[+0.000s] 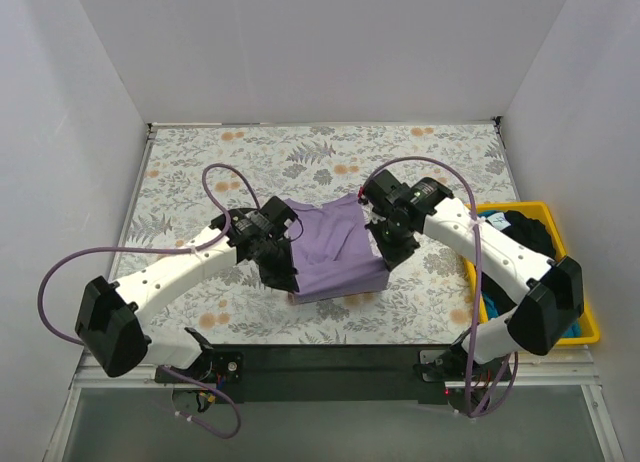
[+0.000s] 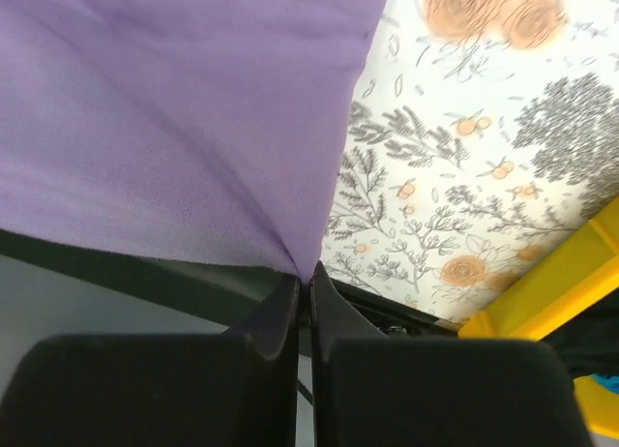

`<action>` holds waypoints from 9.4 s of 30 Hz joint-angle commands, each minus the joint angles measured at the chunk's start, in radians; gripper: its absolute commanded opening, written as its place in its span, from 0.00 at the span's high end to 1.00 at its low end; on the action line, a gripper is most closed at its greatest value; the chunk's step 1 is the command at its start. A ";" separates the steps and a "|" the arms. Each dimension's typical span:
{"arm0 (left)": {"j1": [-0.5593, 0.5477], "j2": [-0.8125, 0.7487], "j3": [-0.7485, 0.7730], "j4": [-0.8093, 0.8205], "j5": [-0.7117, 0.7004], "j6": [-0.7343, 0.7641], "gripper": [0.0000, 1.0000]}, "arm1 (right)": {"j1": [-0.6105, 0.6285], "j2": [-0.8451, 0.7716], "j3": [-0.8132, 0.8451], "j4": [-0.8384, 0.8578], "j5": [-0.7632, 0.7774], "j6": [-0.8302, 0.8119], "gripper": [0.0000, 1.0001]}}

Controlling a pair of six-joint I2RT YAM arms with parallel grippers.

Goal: Fold and stack the t-shirts
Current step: Fold the tshirt, then neatly place the folded tshirt to the corner

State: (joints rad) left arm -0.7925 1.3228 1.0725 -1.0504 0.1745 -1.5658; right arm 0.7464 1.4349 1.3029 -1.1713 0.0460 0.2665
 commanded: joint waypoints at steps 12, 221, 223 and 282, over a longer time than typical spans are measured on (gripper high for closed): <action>0.213 0.079 0.128 0.073 -0.064 0.142 1.00 | -0.084 0.209 0.330 -0.013 0.147 -0.116 0.99; 0.355 0.018 -0.173 0.714 -0.441 0.480 0.28 | -0.331 0.291 -0.195 0.866 -0.287 -0.009 0.32; 0.357 0.013 -0.195 0.730 -0.457 0.477 0.28 | -0.312 0.318 -0.188 0.866 -0.265 0.005 0.32; 0.354 0.139 -0.175 0.696 -0.555 0.457 0.29 | -0.887 0.825 0.593 0.765 0.535 -0.406 0.99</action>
State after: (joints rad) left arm -0.4351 1.4521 0.8650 -0.3428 -0.3904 -1.1007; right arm -0.0998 2.2608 1.8305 -0.4465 0.4835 -0.1593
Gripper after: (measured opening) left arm 0.708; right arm 0.057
